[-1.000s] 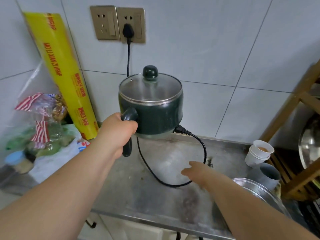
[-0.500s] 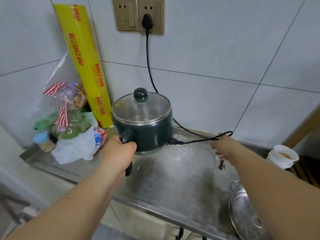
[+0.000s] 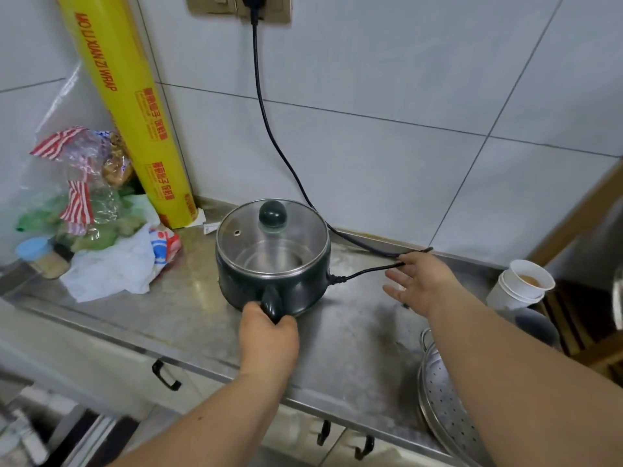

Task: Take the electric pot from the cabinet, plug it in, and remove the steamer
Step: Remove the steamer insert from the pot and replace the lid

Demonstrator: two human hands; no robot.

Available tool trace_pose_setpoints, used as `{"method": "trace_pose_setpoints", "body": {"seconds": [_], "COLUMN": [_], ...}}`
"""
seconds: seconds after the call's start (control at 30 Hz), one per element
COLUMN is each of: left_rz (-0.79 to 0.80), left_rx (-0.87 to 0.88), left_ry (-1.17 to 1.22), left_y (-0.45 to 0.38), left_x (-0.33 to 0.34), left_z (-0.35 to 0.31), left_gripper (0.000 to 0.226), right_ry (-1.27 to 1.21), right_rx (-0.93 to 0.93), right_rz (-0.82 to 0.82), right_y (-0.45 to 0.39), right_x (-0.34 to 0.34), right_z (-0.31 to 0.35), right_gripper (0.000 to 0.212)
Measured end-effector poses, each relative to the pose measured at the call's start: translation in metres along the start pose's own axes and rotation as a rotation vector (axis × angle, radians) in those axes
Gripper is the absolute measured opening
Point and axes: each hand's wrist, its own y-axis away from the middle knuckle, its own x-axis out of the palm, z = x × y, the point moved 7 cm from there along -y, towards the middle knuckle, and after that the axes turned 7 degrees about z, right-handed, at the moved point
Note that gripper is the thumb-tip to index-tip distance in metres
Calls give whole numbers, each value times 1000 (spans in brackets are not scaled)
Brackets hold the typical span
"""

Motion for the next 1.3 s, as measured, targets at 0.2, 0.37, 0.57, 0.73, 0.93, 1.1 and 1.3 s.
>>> {"method": "trace_pose_setpoints", "body": {"seconds": [0.2, 0.37, 0.57, 0.73, 0.93, 1.1, 1.3], "left_rz": [-7, 32, 382, 712, 390, 88, 321], "left_rx": [-26, 5, -18, 132, -388, -78, -22], "left_ry": [26, 37, -96, -607, -71, 255, 211], "left_y": [20, 26, 30, 20, -21, -79, -90], "left_x": [31, 52, 97, 102, -5, -51, -16], "left_z": [5, -1, -4, 2, 67, 15, -13], "left_gripper": [17, 19, 44, 28, 21, 33, 47], "right_ry": [65, 119, 398, 643, 1059, 1038, 1008], "right_rx": [-8, -20, -28, -92, -182, -194, -163], "right_rz": [-13, 57, 217, 228, 242, 199, 161], "right_y": [9, 20, 42, 58, 69, 67, 63], "right_x": [-2, 16, 43, 45, 54, 53, 51], "right_z": [-7, -10, -22, -30, -39, -35, -35], "right_gripper": [13, 53, 48, 49, 31, 23, 19]}}
